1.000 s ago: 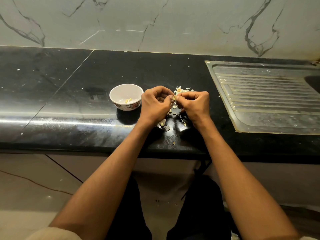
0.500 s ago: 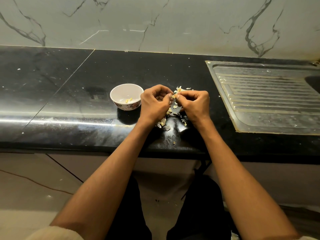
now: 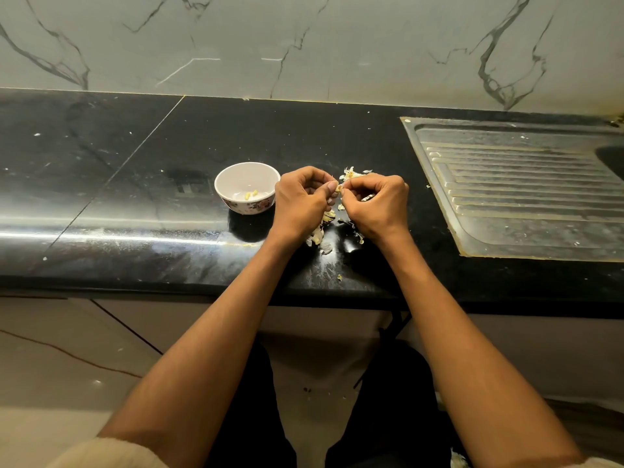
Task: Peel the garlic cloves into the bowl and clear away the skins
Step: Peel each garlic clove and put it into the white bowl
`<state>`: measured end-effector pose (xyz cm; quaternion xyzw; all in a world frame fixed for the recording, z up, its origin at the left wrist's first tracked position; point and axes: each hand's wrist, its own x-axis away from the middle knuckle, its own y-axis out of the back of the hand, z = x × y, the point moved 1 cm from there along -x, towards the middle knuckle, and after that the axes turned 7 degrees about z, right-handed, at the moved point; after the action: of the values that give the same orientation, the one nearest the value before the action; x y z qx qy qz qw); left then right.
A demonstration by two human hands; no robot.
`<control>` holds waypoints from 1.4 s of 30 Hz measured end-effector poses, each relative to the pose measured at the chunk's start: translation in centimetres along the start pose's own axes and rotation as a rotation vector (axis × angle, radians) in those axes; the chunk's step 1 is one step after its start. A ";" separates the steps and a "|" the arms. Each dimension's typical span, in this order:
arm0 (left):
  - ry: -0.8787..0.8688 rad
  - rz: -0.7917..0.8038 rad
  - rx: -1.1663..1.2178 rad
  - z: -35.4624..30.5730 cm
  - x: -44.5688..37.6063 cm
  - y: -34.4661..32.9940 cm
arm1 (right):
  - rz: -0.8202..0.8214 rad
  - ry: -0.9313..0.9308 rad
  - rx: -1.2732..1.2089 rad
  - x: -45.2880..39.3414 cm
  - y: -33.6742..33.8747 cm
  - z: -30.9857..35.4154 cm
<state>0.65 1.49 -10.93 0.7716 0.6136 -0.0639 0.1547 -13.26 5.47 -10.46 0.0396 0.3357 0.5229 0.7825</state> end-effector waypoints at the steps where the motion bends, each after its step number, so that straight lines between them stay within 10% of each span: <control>1: 0.009 0.005 0.010 0.0 0.0 0.0 | 0.001 0.004 0.000 0.0 0.0 0.0; 42: -0.006 0.119 0.038 0.1 0.0 0.2 | -0.006 0.079 0.076 0.2 0.2 0.2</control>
<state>0.85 1.47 -10.99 0.8092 0.5650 -0.0687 0.1456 -13.24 5.77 -10.29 0.0476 0.3860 0.5087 0.7681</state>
